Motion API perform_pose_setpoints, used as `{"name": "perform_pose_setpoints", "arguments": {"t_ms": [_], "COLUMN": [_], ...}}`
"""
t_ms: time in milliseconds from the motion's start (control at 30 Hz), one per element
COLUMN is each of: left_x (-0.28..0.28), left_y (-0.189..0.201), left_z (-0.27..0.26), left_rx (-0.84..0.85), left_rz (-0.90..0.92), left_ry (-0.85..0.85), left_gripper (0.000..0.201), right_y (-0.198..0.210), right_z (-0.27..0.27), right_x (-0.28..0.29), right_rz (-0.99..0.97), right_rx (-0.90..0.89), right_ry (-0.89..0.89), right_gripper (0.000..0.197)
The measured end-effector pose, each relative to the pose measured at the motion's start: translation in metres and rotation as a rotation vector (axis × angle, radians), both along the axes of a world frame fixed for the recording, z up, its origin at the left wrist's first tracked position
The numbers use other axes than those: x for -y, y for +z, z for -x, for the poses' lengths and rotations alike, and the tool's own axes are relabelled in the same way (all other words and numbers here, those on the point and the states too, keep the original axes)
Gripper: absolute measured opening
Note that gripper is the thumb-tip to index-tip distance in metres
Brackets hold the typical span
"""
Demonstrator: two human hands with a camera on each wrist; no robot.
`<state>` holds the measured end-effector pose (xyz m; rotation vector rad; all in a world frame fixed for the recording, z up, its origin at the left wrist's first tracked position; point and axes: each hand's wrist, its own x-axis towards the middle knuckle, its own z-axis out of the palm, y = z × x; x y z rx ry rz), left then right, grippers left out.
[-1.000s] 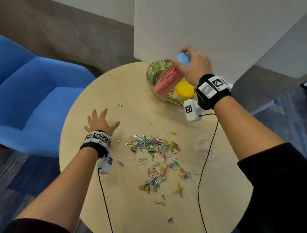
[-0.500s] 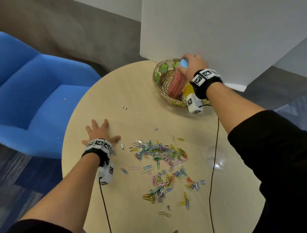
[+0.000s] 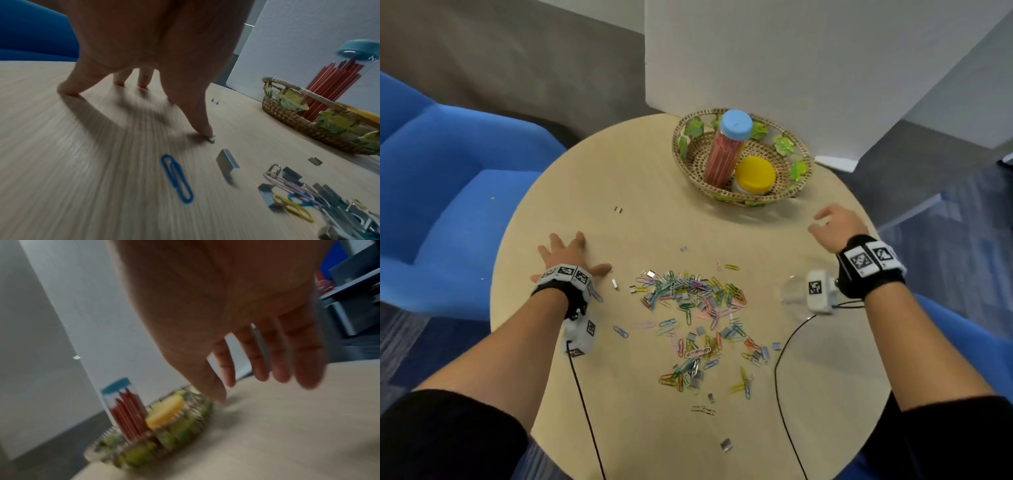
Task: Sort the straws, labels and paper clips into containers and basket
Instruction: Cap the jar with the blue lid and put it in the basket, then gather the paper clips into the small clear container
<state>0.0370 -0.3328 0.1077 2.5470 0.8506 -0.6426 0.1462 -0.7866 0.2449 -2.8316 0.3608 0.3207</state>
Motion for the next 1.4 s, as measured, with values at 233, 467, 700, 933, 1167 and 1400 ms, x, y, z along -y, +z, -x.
{"name": "perform_pose_setpoints", "arguments": {"t_ms": [233,467,700,933,1167,1400], "left_x": [0.003,0.029,0.162,0.199,0.158,0.16], "left_y": [0.015,0.038,0.112,0.123,0.118,0.097], "left_z": [0.006,0.023,0.054,0.084,0.092,0.099], "left_rx": [-0.015,0.211,0.492,0.434,0.518,0.501], "left_rz": [-0.067,0.143,0.891,1.251,1.099,1.048], "left_ry": [-0.075,0.156,0.016,0.172,0.22,0.267], "left_gripper": [0.1,0.092,0.068,0.045,0.037,0.041], "right_y": [-0.098,-0.098,-0.018,-0.004,-0.084,-0.098], "right_z": [0.108,0.127,0.143,0.179,0.215,0.276], "right_x": [0.054,0.032,-0.03,-0.077,-0.01,-0.015], "right_rz": [-0.031,-0.25,-0.652,-0.813,-0.169,-0.128], "right_rx": [-0.417,-0.165,0.054,0.115,-0.269,-0.33], "right_ry": [-0.207,-0.367,-0.172,0.12,0.253,0.451], "right_gripper": [0.064,0.031,0.033,0.024,0.069,0.134]}}
